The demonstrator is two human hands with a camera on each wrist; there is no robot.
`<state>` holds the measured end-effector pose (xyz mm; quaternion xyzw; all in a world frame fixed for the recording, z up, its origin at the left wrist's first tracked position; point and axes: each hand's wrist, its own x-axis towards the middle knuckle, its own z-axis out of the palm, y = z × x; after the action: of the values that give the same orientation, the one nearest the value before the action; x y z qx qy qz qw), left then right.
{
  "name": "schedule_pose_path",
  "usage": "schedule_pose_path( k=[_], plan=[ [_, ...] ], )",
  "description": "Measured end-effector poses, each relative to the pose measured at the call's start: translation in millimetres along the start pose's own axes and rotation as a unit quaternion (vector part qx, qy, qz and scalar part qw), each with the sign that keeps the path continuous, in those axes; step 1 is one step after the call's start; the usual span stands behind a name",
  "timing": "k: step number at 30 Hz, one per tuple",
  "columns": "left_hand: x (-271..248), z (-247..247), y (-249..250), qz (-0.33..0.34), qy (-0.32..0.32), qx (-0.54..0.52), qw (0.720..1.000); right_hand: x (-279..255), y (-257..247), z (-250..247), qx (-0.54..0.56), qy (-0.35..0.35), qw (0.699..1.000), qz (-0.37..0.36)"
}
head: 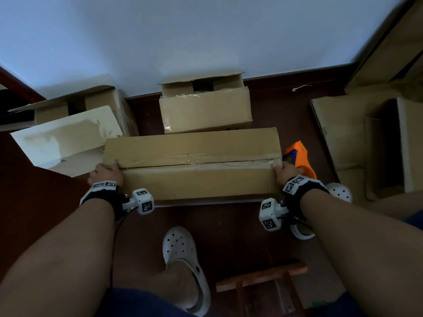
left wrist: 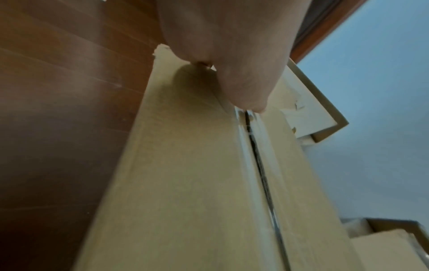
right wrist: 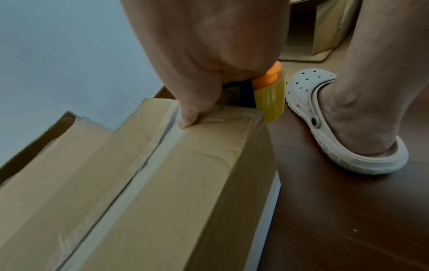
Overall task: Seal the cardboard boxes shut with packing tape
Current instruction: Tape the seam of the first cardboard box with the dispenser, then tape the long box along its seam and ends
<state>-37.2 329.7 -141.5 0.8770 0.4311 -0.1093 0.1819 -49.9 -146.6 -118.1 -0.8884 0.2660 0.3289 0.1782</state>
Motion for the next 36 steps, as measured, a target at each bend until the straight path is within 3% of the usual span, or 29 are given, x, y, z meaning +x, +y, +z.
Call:
schedule_pose_path(
  k=[5, 12, 14, 16, 19, 23, 29, 33, 36],
  plan=[
    [8, 13, 3, -0.026, 0.007, -0.019, 0.999, 8, 2, 7, 0.076, 0.016, 0.997, 0.022],
    [-8, 11, 21, -0.045, 0.027, -0.007, 0.999, 11, 8, 7, 0.087, 0.017, 0.996, -0.018],
    [-21, 9, 41, 0.018, 0.068, -0.014, 0.997, 9, 9, 4, 0.09, 0.004, 0.996, -0.025],
    [-38, 10, 73, 0.124, 0.088, -0.025, 0.988, 9, 10, -2, 0.093, -0.023, 0.995, -0.027],
    [-60, 15, 131, 0.267, 0.022, -0.024, 0.963, 11, 13, -16, 0.084, -0.06, 0.994, -0.031],
    [-79, 21, 208, 0.364, -0.078, -0.021, 0.928, 15, 15, -38, 0.093, -0.046, 0.993, -0.048],
    [-96, 38, 300, 0.402, -0.099, 0.104, 0.904, 35, 24, -62, 0.052, -0.073, 0.99, -0.109],
    [-95, 54, 335, 0.379, -0.183, 0.101, 0.901, 57, 33, -61, 0.025, -0.04, 0.991, -0.126],
    [-100, 64, 348, 0.39, -0.126, 0.163, 0.898, 72, 44, -61, 0.053, -0.034, 0.992, -0.108]
  ],
)
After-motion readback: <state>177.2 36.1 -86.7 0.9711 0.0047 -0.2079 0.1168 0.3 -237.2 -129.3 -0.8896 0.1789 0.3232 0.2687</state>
